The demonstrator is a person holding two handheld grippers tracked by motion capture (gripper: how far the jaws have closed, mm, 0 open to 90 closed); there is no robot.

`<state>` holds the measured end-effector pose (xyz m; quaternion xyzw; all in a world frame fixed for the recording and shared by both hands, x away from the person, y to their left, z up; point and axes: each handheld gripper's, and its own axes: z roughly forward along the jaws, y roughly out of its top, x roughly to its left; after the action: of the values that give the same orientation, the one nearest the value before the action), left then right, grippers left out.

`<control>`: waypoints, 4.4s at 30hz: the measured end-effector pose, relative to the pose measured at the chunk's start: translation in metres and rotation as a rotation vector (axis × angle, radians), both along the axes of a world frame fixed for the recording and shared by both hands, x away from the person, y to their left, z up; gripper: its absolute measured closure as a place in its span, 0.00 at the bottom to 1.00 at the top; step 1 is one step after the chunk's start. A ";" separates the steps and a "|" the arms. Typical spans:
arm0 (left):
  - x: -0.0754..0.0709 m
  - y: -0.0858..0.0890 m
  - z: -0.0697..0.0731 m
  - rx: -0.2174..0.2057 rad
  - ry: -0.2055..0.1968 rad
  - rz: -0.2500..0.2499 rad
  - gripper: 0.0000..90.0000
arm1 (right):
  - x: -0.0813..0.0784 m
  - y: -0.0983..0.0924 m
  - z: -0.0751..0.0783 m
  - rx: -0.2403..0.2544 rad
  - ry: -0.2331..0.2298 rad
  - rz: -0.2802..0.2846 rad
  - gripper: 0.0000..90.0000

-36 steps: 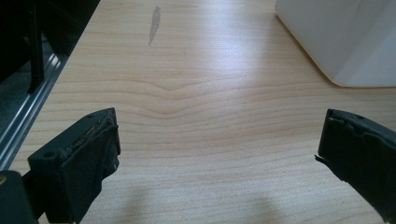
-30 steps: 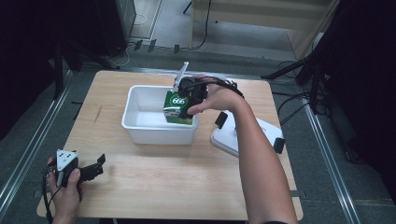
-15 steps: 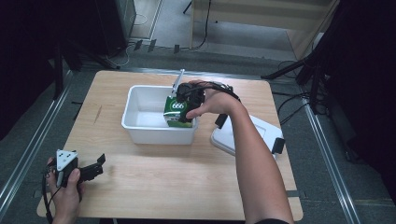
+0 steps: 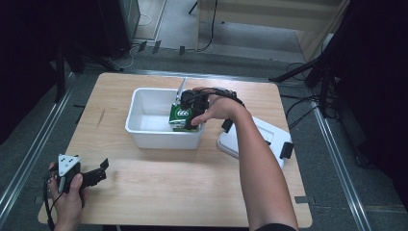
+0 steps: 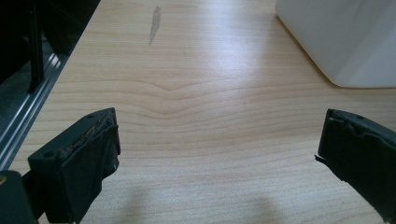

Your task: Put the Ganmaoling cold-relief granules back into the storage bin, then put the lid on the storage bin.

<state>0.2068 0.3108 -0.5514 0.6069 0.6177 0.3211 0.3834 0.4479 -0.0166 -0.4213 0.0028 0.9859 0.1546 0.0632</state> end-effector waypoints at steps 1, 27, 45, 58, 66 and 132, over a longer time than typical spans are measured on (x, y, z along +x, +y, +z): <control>0.000 0.000 0.000 0.000 0.000 0.000 0.00 | 0.000 0.001 -0.001 -0.005 0.002 0.006 0.18; 0.000 0.000 0.000 -0.002 -0.001 -0.001 0.00 | 0.006 0.009 -0.017 -0.096 0.029 -0.035 0.17; 0.000 0.000 0.000 -0.004 -0.001 0.000 0.00 | 0.007 0.007 -0.016 -0.087 0.051 -0.044 0.15; 0.000 0.001 0.000 -0.005 0.002 -0.003 0.00 | 0.003 -0.003 0.012 -0.005 0.023 -0.069 0.15; 0.001 0.000 0.000 0.000 0.004 -0.001 0.00 | -0.004 -0.016 0.032 0.029 -0.002 -0.088 0.14; 0.002 -0.003 0.000 0.030 0.015 0.004 0.00 | -0.034 -0.192 0.020 0.084 -0.044 -0.341 0.21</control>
<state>0.2085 0.3081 -0.5516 0.6136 0.6170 0.3266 0.3689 0.4141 -0.2089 -0.4008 0.1690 0.9623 0.1826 0.1097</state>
